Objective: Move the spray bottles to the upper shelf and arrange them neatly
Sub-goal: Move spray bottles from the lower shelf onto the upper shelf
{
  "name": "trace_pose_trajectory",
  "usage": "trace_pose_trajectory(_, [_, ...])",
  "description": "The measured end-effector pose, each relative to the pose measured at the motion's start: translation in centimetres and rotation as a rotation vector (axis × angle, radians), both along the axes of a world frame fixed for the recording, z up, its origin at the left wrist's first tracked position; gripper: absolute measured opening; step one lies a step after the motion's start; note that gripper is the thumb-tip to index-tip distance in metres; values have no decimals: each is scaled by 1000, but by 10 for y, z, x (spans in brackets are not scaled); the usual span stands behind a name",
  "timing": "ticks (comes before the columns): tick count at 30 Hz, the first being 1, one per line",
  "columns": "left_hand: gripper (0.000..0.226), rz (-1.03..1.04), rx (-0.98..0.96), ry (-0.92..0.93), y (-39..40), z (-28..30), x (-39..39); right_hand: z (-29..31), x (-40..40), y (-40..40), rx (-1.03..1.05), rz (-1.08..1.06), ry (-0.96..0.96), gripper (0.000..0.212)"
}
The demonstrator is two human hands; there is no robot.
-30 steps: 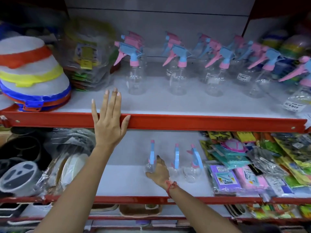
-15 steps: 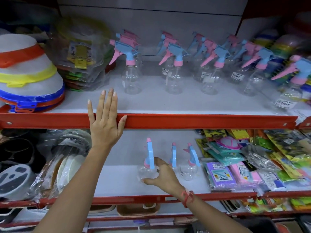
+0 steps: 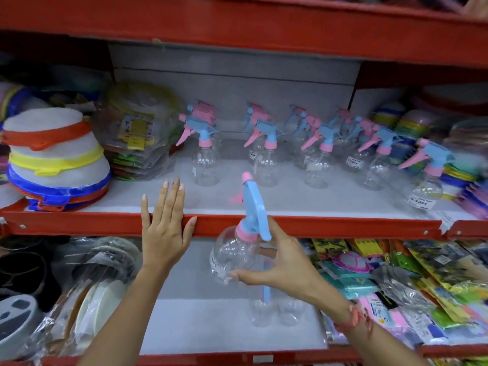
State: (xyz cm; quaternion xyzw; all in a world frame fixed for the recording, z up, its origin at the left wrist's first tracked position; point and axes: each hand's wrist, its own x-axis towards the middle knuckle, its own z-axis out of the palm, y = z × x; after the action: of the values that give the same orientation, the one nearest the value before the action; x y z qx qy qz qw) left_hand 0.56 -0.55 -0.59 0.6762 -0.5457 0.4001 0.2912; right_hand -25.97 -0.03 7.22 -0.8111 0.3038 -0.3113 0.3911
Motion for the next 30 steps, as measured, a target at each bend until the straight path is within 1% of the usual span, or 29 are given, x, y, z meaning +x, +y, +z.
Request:
trace_pose_trajectory(6, [61, -6, 15, 10, 0, -1, 1, 52, 30, -39, -107, -60, -132, 74])
trace_pose_trajectory(9, [61, -1, 17, 18, 0, -1, 0, 61, 55, -66, -120, -80, -135, 69])
trace_pose_trajectory(14, [62, 16, 7, 4, -2, -1, 1, 44, 89, -102, -92, -126, -62, 69])
trace_pose_trajectory(19, [61, 14, -12, 2, -3, -1, 0, 28, 100, -112, -98, -127, 0, 71])
trace_pose_trajectory(21, [61, 15, -12, 2, -4, -2, 1, 25, 101, -112, -100, -117, 25, 73])
trace_pose_trajectory(23, [61, 23, -12, 1, -4, -2, 1, 22, 103, -110, -108, -119, 38, 82])
trace_pose_trajectory(25, [61, 29, -9, 0, -4, -3, 1, 20, 107, -103, -128, -173, 23, 100])
trace_pose_trajectory(27, [61, 32, -8, -1, -5, -2, 1, 19, 115, -95, -152, -284, -24, 109])
trace_pose_trajectory(30, [61, 30, -7, 3, -4, -2, 0, 15, 129, -89, -248, -397, -60, 100])
